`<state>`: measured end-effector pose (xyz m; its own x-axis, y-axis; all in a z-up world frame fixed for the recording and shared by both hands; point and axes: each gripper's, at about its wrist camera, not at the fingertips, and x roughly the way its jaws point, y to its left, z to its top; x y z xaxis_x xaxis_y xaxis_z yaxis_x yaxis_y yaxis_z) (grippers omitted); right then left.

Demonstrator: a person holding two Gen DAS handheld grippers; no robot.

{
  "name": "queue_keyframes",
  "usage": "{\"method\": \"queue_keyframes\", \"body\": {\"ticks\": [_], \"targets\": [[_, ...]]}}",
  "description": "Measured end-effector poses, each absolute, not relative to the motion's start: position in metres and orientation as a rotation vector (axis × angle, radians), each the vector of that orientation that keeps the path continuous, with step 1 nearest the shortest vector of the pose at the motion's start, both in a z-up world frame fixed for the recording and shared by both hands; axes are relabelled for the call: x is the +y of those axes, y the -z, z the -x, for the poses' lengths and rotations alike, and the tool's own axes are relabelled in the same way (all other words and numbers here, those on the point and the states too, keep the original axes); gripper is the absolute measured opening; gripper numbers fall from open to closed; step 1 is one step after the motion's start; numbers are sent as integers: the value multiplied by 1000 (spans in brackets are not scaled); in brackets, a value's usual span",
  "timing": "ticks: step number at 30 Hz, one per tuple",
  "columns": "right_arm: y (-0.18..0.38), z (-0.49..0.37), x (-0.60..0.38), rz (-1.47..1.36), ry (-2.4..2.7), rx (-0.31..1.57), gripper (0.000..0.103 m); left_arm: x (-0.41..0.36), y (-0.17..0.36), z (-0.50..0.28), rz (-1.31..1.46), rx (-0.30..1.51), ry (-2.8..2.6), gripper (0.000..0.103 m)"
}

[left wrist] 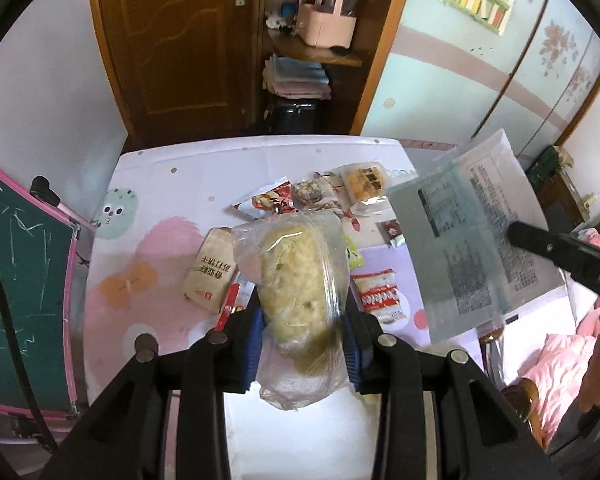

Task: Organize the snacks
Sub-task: 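Carry both bags over the white tray and release them inside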

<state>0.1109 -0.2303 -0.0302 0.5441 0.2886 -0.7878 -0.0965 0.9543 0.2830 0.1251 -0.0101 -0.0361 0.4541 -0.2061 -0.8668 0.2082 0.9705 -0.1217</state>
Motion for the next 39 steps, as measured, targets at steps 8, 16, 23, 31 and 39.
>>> {"method": "queue_keyframes", "body": {"ticks": [8,16,23,31,39], "targets": [[-1,-42,-202,-172,-267,934,8,6,17,-70,-33,1080,280,33],[46,7,-170,-133,-249,1060,8,10,45,-24,-100,1135,295,33],[93,25,-154,-157,-220,1165,8,8,79,-6,-132,1195,307,33],[119,37,-146,-120,-160,1209,8,5,109,10,-160,1260,332,33],[123,47,-146,-132,-124,1211,8,4,124,16,-180,1304,344,33]]}}
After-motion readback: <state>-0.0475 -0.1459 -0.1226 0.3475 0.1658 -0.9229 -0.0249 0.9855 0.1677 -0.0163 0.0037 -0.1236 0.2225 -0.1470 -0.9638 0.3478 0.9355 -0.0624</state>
